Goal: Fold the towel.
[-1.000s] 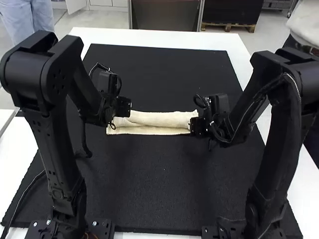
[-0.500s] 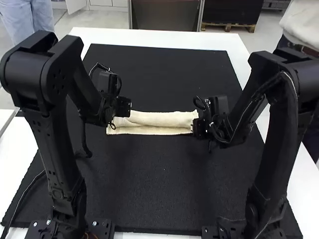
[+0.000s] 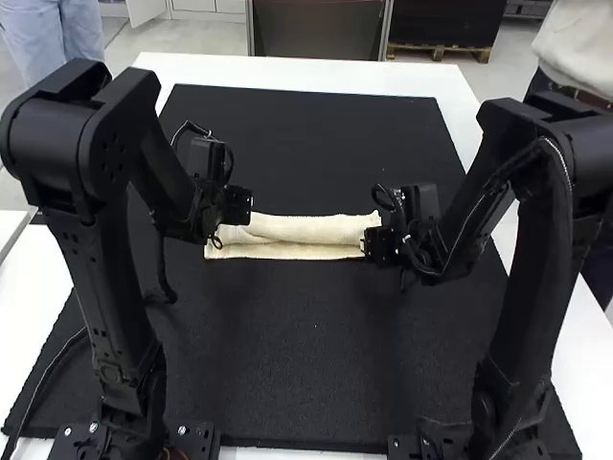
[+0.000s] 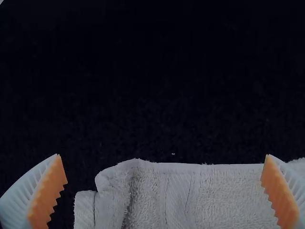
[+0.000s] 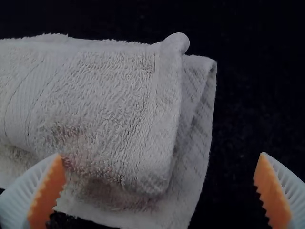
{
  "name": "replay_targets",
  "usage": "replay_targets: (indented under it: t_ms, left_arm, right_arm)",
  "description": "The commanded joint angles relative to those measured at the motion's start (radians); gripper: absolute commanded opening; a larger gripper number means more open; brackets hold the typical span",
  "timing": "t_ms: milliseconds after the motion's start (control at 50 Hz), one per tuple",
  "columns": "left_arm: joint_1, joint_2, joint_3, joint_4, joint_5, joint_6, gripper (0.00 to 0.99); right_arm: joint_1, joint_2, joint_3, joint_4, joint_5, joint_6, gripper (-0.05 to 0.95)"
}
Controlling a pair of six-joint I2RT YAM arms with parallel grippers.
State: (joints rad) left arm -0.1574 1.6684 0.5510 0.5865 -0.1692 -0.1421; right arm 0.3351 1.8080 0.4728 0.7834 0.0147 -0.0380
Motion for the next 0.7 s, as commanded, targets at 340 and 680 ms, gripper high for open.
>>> replay_targets:
  t_ms: [340,680]
  left_arm:
    - [-0.06,-0.013,-0.003,0.016,-0.006,0.021,0.959]
    - [-0.059,-0.012,-0.003,0.012,-0.006,0.012,0.959]
  right_arm:
    - [-0.013,0.067,0.003,0.028,-0.007,0.009,0.91]
    - [-0.019,0.076,0.004,0.045,-0.009,0.026,0.91]
